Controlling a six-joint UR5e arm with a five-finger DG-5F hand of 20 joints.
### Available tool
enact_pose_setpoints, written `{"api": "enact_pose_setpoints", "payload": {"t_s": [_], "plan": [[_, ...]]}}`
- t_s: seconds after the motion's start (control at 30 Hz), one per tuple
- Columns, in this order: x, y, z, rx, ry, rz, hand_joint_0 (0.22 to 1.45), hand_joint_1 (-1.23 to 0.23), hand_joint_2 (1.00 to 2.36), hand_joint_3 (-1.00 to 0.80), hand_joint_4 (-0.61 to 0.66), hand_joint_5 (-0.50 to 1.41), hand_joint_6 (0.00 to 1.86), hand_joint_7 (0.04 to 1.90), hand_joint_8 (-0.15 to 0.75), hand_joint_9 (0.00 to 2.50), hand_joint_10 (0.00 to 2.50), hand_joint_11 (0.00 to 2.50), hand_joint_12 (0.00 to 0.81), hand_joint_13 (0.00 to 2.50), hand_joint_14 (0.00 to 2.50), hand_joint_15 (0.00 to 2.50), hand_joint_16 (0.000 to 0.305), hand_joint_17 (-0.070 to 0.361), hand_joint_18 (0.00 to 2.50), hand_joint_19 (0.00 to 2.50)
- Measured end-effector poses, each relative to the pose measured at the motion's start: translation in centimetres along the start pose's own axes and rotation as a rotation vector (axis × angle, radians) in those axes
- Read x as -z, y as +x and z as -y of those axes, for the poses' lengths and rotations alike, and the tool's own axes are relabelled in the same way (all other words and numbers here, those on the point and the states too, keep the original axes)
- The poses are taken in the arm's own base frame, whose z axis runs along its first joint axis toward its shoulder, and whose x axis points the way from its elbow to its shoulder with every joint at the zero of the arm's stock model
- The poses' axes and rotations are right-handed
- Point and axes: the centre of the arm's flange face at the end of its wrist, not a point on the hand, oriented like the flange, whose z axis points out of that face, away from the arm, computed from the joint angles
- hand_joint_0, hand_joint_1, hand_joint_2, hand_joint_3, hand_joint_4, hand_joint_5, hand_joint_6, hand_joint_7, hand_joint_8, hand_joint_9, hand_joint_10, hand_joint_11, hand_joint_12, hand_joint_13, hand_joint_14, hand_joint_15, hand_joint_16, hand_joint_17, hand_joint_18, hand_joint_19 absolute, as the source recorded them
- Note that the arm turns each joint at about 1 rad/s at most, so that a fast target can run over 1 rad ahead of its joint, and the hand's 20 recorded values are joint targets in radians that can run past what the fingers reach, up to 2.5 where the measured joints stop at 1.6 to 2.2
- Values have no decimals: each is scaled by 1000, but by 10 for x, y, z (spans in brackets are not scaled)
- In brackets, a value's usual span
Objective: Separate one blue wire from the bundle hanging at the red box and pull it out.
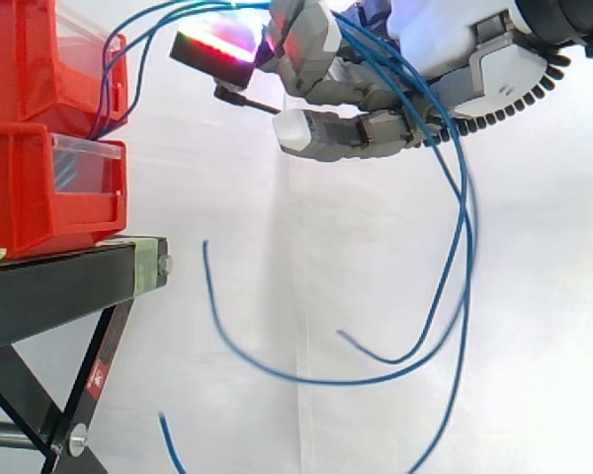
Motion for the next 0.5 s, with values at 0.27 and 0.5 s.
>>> {"api": "enact_pose_setpoints", "payload": {"t_s": [0.27,0.5], "plan": [[0,0,0,3,2,0,551,-701,1117,-72,29,-94,913,1129,423,1634,16,1373,547,1507,11,1314,62,140,1172,447],[1,-3,7,15,9,0,589,-763,1013,-117,101,-108,920,1124,406,1579,17,1470,504,1463,14,1339,55,123,1098,473]]}}
